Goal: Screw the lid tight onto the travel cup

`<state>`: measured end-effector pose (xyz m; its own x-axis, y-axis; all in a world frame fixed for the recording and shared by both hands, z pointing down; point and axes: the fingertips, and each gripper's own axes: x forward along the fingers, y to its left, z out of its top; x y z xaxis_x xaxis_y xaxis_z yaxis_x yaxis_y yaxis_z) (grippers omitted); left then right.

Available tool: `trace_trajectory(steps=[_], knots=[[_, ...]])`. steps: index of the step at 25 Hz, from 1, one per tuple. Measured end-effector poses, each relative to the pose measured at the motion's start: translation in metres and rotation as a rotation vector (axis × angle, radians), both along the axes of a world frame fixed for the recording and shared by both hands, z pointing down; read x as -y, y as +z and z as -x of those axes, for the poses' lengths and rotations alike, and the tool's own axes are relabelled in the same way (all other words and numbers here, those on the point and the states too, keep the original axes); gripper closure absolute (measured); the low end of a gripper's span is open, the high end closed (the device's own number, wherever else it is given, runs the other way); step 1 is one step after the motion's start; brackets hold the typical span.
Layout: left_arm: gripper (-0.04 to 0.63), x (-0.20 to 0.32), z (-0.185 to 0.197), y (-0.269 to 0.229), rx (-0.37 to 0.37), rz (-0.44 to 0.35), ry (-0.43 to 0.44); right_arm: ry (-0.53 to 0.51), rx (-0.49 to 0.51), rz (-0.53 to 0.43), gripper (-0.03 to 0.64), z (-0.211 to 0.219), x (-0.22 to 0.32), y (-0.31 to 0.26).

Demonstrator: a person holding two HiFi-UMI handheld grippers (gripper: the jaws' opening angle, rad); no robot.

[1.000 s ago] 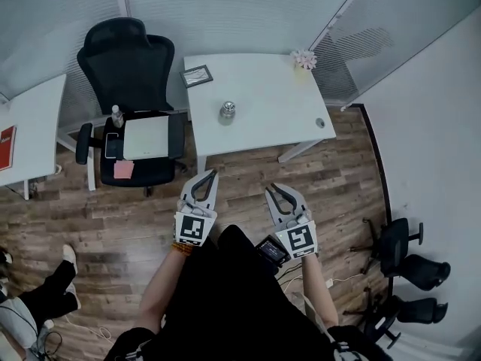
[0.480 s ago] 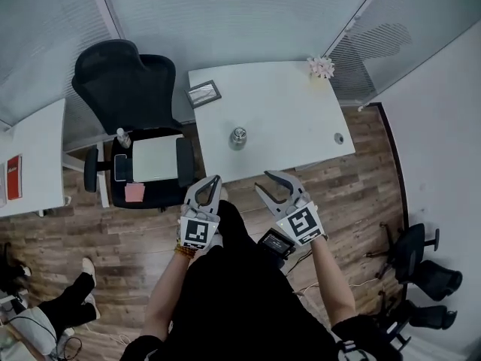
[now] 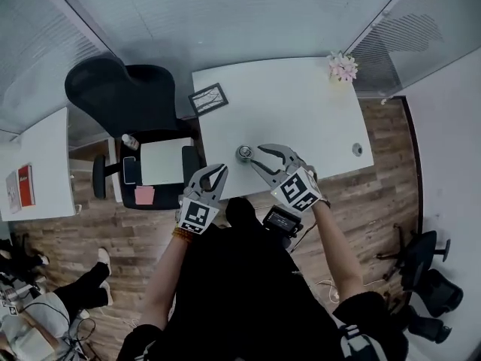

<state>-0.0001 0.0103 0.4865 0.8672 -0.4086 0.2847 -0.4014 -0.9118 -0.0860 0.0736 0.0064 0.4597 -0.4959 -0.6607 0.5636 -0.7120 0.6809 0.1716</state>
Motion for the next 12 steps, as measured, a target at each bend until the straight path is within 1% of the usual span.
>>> trace_trajectory(steps=[4, 9, 10, 11, 12], knots=[[0.583, 0.006, -0.016, 0.021, 0.046, 0.048, 0.035, -0.033, 0.055, 0.094, 0.465, 0.0, 0.014, 0.033], [0.575, 0.013, -0.013, 0.043, 0.085, 0.064, 0.07, -0.1, -0.007, 0.112, 0.463, 0.015, 0.03, 0.05], [0.561, 0.015, -0.013, 0.05, 0.092, 0.069, 0.079, -0.104, -0.009, 0.123, 0.465, 0.016, 0.033, 0.053], [0.528, 0.018, -0.014, 0.059, 0.102, 0.073, 0.094, -0.104, -0.003, 0.14, 0.465, 0.015, 0.036, 0.056], [0.479, 0.021, -0.015, 0.067, 0.115, 0.078, 0.109, -0.101, 0.003, 0.158, 0.465, 0.013, 0.038, 0.059]])
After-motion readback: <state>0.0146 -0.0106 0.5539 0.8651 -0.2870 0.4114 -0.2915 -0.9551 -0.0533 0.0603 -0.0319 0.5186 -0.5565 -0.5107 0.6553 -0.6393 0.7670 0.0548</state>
